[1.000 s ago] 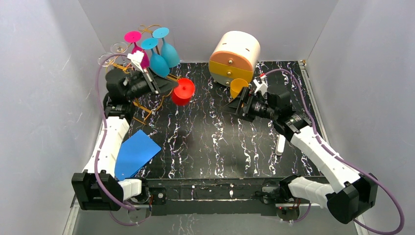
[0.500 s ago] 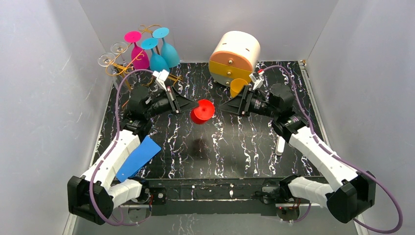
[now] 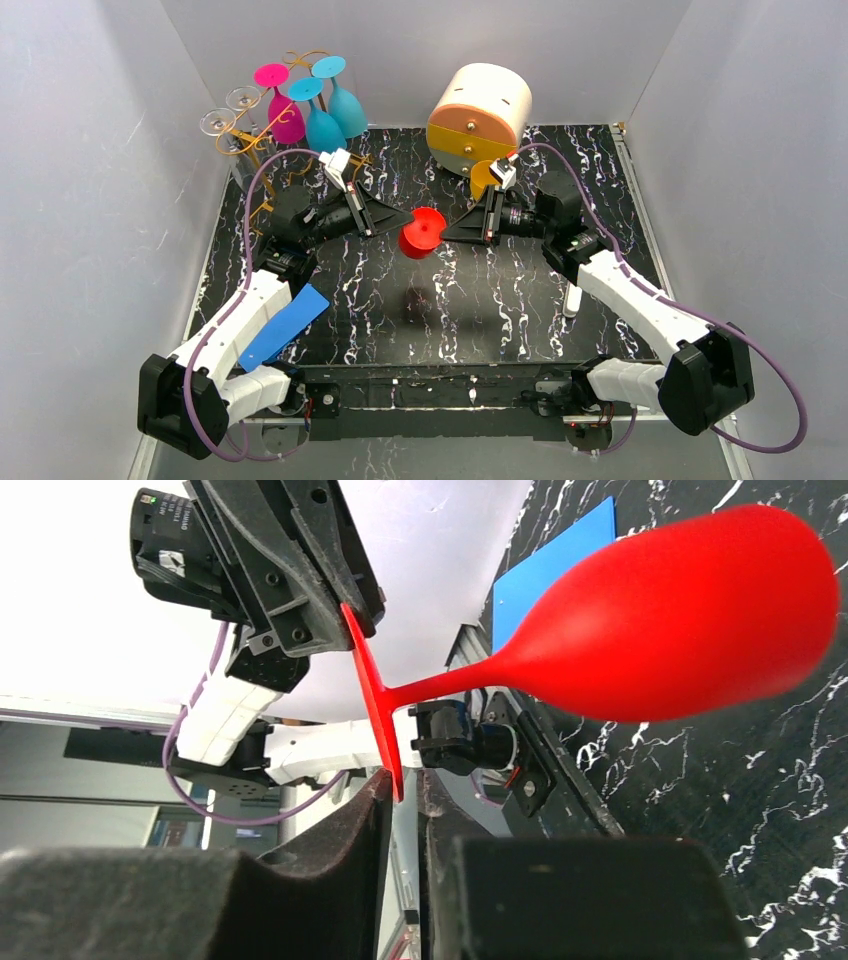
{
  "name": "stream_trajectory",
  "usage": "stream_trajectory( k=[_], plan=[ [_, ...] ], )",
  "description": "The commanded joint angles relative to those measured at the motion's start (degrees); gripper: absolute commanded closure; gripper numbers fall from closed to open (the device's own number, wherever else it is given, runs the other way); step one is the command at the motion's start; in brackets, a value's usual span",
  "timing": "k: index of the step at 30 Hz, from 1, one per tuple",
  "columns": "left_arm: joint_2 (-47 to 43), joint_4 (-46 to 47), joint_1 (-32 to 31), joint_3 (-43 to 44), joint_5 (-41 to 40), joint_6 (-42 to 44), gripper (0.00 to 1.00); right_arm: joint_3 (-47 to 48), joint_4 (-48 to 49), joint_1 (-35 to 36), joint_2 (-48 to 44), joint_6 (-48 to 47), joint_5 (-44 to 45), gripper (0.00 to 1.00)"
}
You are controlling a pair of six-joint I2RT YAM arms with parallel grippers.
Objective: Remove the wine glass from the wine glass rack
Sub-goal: Place the wine glass at the center of the board.
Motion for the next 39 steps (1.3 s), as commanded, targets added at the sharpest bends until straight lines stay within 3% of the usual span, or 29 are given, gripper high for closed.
stream_trajectory(
  k=[1,7,12,16,21,27,32,39],
  plan=[
    [-1.70,2.73,-0.62,-0.58,-0.16,-0.87,1.00,0.12,5.64,-0.15,0.23,2.08,-3.40,0.78],
    [-1.31,2.58,-1.03,-0.82,0.47,-1.03,1.00,0.27,8.39,-0.14,1.02,3.89,-4.50,0.70],
    [-1.75,1.81,-1.30,-1.26,0.10,-0.85,1.00,0.13,7.35,-0.14,0.89,2.98,-4.01,0.94],
    [-1.94,-2.78,-1.45,-0.41,0.21,1.71,1.00,-0.16,5.85,-0.16,0.51,2.10,-3.04,0.99],
    [-2.23,-15.26,-1.49,3.14,-0.92,9.47,0.65,0.55,1.50,-0.18,-0.42,-0.99,-0.36,0.99],
    [-2.09,-16.43,-1.60,3.29,3.77,10.31,0.29,0.92,-3.93,-0.16,-1.52,-3.94,3.98,0.99],
    [-1.26,-17.39,-2.43,3.18,6.05,10.98,0.27,0.71,-4.86,-0.17,-1.71,-4.39,4.74,0.99],
    [0.33,-17.48,-6.28,3.46,3.49,11.54,0.32,0.63,-4.44,-0.14,-1.39,-4.32,4.10,0.99]
  ],
)
